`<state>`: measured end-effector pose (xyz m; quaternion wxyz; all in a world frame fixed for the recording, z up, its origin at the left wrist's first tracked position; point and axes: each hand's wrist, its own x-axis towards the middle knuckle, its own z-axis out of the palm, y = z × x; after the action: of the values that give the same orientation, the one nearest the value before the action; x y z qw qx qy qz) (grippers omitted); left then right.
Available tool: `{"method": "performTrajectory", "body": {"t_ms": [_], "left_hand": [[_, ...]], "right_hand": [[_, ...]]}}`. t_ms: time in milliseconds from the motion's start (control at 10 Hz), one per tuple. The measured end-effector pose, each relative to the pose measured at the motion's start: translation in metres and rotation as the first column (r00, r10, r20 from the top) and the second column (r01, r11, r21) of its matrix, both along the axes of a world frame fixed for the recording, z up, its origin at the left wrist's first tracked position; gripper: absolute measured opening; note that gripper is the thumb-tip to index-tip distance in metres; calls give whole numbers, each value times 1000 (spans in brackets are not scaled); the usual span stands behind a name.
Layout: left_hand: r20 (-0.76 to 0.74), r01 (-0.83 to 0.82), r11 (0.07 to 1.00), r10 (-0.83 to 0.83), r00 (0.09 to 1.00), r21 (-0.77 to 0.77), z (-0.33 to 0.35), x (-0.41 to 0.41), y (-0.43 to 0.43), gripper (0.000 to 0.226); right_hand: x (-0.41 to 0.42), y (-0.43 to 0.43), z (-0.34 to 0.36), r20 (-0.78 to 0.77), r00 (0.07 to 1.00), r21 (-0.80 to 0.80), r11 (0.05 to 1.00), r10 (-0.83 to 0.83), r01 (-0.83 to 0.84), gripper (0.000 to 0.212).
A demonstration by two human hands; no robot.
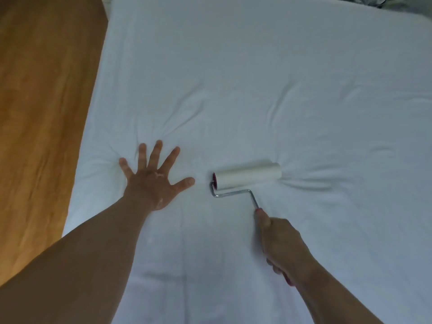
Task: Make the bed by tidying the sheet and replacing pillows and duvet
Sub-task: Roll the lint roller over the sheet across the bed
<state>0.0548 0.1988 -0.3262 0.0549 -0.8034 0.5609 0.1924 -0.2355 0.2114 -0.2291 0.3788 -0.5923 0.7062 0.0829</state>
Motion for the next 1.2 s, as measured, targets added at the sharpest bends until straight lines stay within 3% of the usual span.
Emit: {"method": "performTrajectory", "body": {"t_ms": [100,200,400,500,700,1000,1200], "left_hand": [[27,11,1000,-11,1000,-8,3,-4,6,90],[44,41,999,-41,998,-8,6,-8,25,88],[27,122,987,-120,992,-108,13,-43,92,88],[48,177,969,-171,984,-172,11,-70,127,86],[91,217,954,-202,975,-206,7,-81,146,81],[101,217,941,-197,975,-259,8,-101,196,76],[133,181,948,-150,980,-263,-10,-104,194,77]], "right_hand": [[25,-51,-14,91,994,-84,994,-60,68,67],[29,-54,-11,127,980,-2,988,-152,154,56],[-44,88,14,-44,995,44,995,88,-86,66],[-42,101,19,-54,998,68,998,19,-16,67],[-3,46,12,87,987,-3,990,-137,138,40],[-75,209,30,-106,994,82,996,-32,40,52],[-35,130,26,-24,999,83,996,-29,31,41]]}}
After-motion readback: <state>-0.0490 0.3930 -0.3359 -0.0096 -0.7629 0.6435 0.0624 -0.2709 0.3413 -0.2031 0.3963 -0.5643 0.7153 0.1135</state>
